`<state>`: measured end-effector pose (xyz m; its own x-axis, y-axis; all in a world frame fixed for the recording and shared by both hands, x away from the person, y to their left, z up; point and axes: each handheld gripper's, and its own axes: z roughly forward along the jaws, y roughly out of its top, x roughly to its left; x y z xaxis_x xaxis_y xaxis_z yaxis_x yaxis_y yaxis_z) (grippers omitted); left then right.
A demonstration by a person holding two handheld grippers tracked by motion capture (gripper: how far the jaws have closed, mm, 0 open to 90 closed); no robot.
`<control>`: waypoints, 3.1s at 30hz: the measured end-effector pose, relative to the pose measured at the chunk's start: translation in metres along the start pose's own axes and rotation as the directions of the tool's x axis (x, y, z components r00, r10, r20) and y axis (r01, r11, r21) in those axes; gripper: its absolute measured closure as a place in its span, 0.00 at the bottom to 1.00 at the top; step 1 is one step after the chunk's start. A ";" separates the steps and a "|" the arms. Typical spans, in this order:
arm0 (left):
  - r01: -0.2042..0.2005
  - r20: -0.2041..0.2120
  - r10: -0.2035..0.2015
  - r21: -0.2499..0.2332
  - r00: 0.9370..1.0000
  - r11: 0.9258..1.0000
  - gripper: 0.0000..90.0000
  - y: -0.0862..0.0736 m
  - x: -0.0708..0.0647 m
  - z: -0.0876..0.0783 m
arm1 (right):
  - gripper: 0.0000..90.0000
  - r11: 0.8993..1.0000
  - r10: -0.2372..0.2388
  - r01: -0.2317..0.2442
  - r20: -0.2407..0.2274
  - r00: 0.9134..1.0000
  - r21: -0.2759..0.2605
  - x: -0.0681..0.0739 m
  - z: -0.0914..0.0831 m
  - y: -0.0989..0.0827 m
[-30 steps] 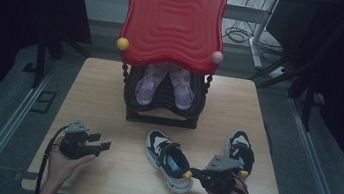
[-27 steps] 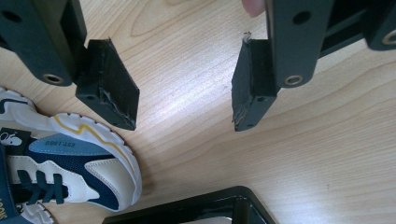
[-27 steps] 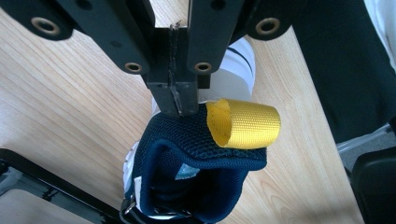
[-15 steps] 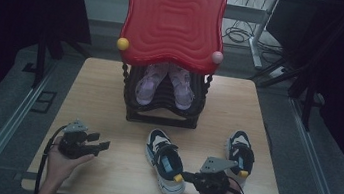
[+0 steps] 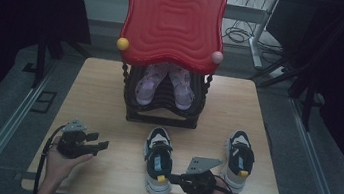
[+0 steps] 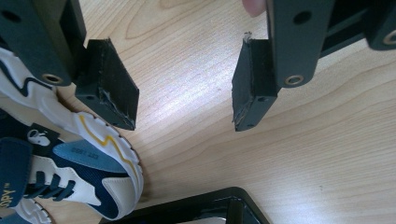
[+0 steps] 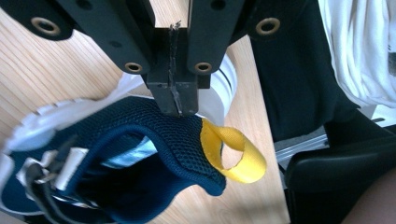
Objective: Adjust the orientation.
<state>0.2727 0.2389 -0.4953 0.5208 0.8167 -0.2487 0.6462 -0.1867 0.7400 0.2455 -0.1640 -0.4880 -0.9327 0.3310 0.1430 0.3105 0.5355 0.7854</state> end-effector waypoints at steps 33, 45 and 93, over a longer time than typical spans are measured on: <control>-0.003 0.010 0.002 0.020 1.000 1.000 0.45 -0.001 0.002 0.001 | 0.99 0.996 -0.083 0.084 -0.053 0.995 0.015 0.014 0.057 0.039; 0.004 0.000 -0.004 -0.005 1.000 1.000 0.46 -0.001 0.004 -0.003 | 0.99 0.999 -0.039 0.039 0.013 0.999 -0.028 0.008 0.033 0.032; -0.002 0.009 0.002 0.006 1.000 1.000 0.46 -0.001 0.001 -0.001 | 1.00 0.970 0.228 -0.235 0.544 0.807 -0.058 -0.023 -0.097 -0.049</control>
<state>0.2715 0.2406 -0.4957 0.5268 0.8115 -0.2530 0.6488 -0.1917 0.7364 0.2340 -0.2730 -0.4717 -0.5825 0.8122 -0.0327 0.5097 0.3964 0.7636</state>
